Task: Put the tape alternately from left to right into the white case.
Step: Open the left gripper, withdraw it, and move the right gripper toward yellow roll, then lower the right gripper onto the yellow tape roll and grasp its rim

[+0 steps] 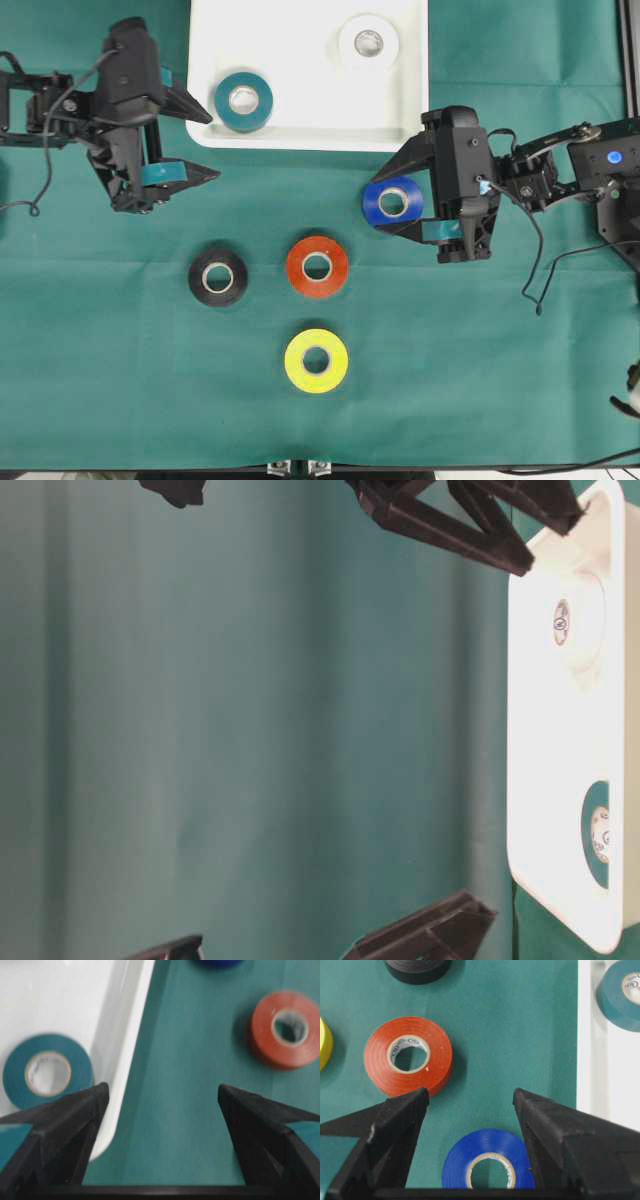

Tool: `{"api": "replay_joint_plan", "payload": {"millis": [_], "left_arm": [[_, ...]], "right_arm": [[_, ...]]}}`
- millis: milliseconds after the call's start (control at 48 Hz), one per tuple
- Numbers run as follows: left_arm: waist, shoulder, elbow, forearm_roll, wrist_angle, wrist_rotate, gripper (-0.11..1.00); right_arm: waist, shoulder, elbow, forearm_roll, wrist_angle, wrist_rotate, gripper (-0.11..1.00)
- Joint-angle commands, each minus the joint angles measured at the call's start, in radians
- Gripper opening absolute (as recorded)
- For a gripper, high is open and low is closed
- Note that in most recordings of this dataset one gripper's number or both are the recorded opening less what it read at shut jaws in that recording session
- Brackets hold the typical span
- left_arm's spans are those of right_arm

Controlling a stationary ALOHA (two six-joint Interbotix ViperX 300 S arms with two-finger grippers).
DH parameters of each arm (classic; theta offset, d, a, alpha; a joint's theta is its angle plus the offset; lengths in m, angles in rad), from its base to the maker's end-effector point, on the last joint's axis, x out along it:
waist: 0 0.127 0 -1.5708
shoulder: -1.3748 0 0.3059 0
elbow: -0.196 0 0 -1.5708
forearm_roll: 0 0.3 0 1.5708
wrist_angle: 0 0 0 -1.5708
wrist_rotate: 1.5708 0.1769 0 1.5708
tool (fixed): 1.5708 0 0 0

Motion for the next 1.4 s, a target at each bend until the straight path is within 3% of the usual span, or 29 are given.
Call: {"api": "replay_joint_plan", "payload": {"millis": [0,208,729,916,1375], "left_arm": [[-0.008,-0.021,0.000,-0.002,-0.049,0.002,0.73],[-0.028,-0.012,0.005,-0.002,-0.052,0.002,0.73],[-0.029,-0.011,0.028,-0.002,-0.058,0.002,0.72],[-0.049,-0.002,0.025,-0.002,-0.060,0.000,0.73],[-0.103,0.057,0.000,-0.002,-0.084,-0.003,0.73]], "right_arm": [[0.000,-0.006,-0.014,0.000,-0.015,0.003,0.76],[0.032,0.009,-0.031,0.002,-0.029,0.006,0.75],[0.236,0.127,-0.144,0.034,-0.015,0.009,0.76],[0.295,0.209,-0.204,0.034,0.038,0.009,0.76],[0.313,0.354,-0.344,0.037,0.153,0.011,0.76]]}}
